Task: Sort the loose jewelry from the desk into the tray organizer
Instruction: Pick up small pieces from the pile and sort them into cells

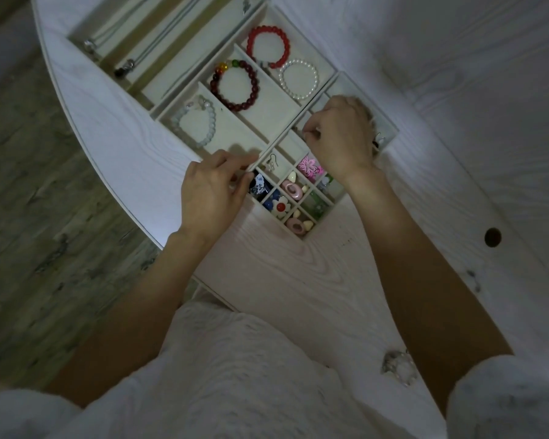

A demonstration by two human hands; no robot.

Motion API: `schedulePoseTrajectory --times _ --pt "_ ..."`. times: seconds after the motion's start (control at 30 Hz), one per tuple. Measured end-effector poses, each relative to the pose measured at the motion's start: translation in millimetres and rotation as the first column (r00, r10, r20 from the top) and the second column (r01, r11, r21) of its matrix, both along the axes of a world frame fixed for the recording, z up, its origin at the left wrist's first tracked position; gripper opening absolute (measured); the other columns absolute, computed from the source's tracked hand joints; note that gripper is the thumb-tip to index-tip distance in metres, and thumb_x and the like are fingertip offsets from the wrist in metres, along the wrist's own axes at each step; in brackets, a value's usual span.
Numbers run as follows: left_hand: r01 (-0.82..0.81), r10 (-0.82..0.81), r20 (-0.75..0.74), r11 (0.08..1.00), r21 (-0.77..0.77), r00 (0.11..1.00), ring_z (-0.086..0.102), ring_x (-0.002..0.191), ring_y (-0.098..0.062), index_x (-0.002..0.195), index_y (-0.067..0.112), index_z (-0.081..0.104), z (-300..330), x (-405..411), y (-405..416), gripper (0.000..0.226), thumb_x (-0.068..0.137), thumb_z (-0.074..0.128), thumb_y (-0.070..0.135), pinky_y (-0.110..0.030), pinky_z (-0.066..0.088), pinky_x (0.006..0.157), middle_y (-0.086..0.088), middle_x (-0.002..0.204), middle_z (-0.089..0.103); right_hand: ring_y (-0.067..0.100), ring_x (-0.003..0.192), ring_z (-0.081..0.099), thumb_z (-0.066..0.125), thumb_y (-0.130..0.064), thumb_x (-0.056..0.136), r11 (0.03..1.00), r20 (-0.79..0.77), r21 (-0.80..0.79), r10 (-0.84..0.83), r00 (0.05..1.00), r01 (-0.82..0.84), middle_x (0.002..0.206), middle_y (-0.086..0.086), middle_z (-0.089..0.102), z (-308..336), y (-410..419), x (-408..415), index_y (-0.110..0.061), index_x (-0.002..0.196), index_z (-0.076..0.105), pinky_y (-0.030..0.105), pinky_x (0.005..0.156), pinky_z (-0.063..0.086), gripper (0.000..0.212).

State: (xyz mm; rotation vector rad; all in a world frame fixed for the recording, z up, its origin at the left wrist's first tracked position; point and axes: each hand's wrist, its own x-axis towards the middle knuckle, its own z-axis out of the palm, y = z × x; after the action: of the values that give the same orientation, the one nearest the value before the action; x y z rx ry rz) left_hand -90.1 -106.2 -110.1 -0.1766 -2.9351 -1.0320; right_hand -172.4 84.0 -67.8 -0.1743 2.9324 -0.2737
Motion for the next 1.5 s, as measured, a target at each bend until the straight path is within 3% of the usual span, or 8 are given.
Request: schedulePoseTrajectory --times 0.1,0.2,0.37,0.6,0.83,1.03,1.2,1.5 --pt "0.003 -0.003 0.0 1.0 -0.004 1.0 0.059 0.067 -0.02 0.11 0.016 0.07 0.8 0.2 0.0 0.021 0.089 0.063 0.017 -0.029 0.038 0.07 -0.004 0.086 0.066 0.011 0.089 0.051 0.053 -0.016 0.094 0.988 0.083 -0.132 -0.066 0.994 0.077 0.095 0.001 0.065 1.7 3.9 -0.5 -0.014 0.099 0.073 0.018 0.089 0.028 0.021" --pt "0.017 -0.017 -0.007 1.0 0.007 1.0 0.059 0.065 -0.019 0.109 0.016 0.07 1.2 -0.7 -0.1 0.021 0.089 0.064 0.017 -0.032 0.043 0.069 -0.004 0.086 0.066 0.019 0.105 0.053 0.051 -0.014 0.094 0.989 0.058 -0.098 -0.104 0.993 0.109 0.114 0.009 0.061 -0.2 8.3 5.0 -0.014 0.108 0.07 0.018 0.083 0.033 0.024" --pt "0.029 -0.031 -0.04 0.999 -0.045 0.999 0.059 0.074 -0.025 0.111 0.017 0.069 -0.2 -1.1 -1.4 0.024 0.088 0.064 0.015 -0.033 0.041 0.07 -0.006 0.088 0.066 0.019 0.108 0.05 0.049 -0.014 0.095 0.976 0.129 -0.173 -0.107 0.986 0.128 0.117 0.008 0.056 -2.4 6.2 16.0 -0.016 0.116 0.066 0.025 0.089 0.04 0.027" --pt "0.2 -0.219 -0.132 0.969 -0.142 0.967 0.055 0.091 -0.03 0.115 0.015 0.066 13.6 8.1 25.1 0.034 0.086 0.059 0.031 -0.036 0.04 0.074 -0.008 0.102 0.065 0.021 0.106 0.052 0.05 -0.01 0.092 0.915 -0.011 -0.344 -0.23 0.973 0.212 0.115 0.007 0.058 15.5 34.9 69.1 -0.013 0.113 0.066 0.026 0.086 0.041 0.026" --pt "0.439 -0.458 -0.021 0.863 -0.252 0.889 0.058 0.094 -0.034 0.111 0.011 0.067 19.2 29.0 70.3 0.04 0.081 0.055 0.035 -0.041 0.046 0.08 -0.013 0.101 0.065 0.029 0.096 0.054 0.053 -0.007 0.09 0.828 -0.051 -0.258 -0.526 0.849 0.498 0.102 0.012 0.061 17.9 99.3 218.0 -0.011 0.109 0.066 0.016 0.081 0.028 0.024" --pt "0.494 -0.508 0.041 0.811 -0.314 0.861 0.055 0.096 -0.038 0.115 0.009 0.067 20.6 33.0 77.8 0.036 0.079 0.069 0.014 -0.047 0.044 0.084 -0.016 0.103 0.063 0.039 0.103 0.049 0.057 -0.004 0.086 0.597 0.025 -0.067 -0.8 0.599 0.8 0.116 0.024 0.054 -6.3 137.5 288.0 -0.005 0.122 0.058 0.041 0.086 0.039 0.037" --pt "0.498 -0.52 0.019 0.807 -0.318 0.854 0.056 0.093 -0.038 0.114 0.008 0.068 19.8 34.3 78.0 0.034 0.08 0.069 0.011 -0.046 0.045 0.081 -0.016 0.099 0.066 0.037 0.113 0.04 0.055 -0.01 0.088 0.641 0.059 -0.041 -0.764 0.642 0.766 0.13 0.017 0.045 -21.8 131.9 286.0 -0.01 0.129 0.054 0.043 0.087 0.042 0.041" --pt "0.498 -0.524 0.007 0.806 -0.321 0.852 0.055 0.095 -0.04 0.117 0.008 0.067 15.3 37.2 79.9 0.034 0.083 0.067 0.011 -0.046 0.044 0.078 -0.017 0.101 0.066 0.032 0.101 0.047 0.064 -0.018 0.084 0.633 0.01 -0.056 -0.773 0.634 0.772 0.113 0.012 0.055 -23.6 139.5 282.9 -0.012 0.1 0.067 0.035 0.083 0.035 0.018"
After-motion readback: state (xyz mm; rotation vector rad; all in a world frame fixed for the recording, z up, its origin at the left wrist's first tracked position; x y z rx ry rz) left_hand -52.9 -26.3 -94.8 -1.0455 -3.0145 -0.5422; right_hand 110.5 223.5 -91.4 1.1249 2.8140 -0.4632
